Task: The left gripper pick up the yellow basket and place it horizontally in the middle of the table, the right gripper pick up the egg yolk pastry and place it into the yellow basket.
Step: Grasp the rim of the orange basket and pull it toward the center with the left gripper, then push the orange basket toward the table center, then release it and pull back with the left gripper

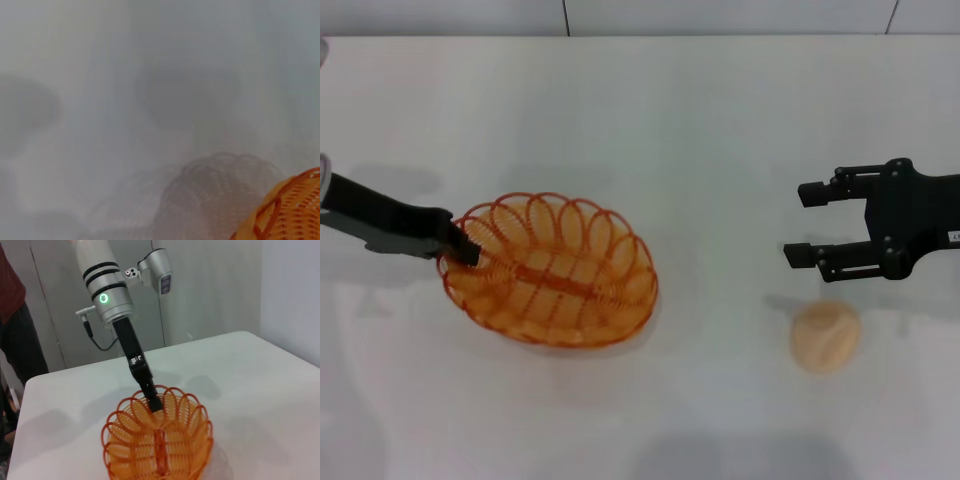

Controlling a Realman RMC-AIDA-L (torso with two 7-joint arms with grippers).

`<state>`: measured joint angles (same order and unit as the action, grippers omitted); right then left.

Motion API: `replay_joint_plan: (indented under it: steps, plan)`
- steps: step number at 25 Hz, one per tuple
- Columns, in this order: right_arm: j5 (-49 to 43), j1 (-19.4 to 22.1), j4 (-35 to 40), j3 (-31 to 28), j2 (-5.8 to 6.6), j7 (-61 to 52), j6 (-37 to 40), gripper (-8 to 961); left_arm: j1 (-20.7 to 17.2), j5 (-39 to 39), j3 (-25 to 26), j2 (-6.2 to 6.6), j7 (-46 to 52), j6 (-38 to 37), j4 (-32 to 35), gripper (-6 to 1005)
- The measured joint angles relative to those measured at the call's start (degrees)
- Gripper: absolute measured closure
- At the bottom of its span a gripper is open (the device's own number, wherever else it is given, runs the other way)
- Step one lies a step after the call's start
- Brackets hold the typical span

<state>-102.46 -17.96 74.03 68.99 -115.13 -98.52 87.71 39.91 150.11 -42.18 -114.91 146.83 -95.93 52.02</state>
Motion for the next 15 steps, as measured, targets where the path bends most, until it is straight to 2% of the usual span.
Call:
replay_joint_plan:
  steps: [15]
  plan:
    - [0.78,-0.67,0.46,0.0,0.0,-0.15,0.47,230,0.35,-5.29,0.86,-0.23,6.83,4.41,-3.06,914]
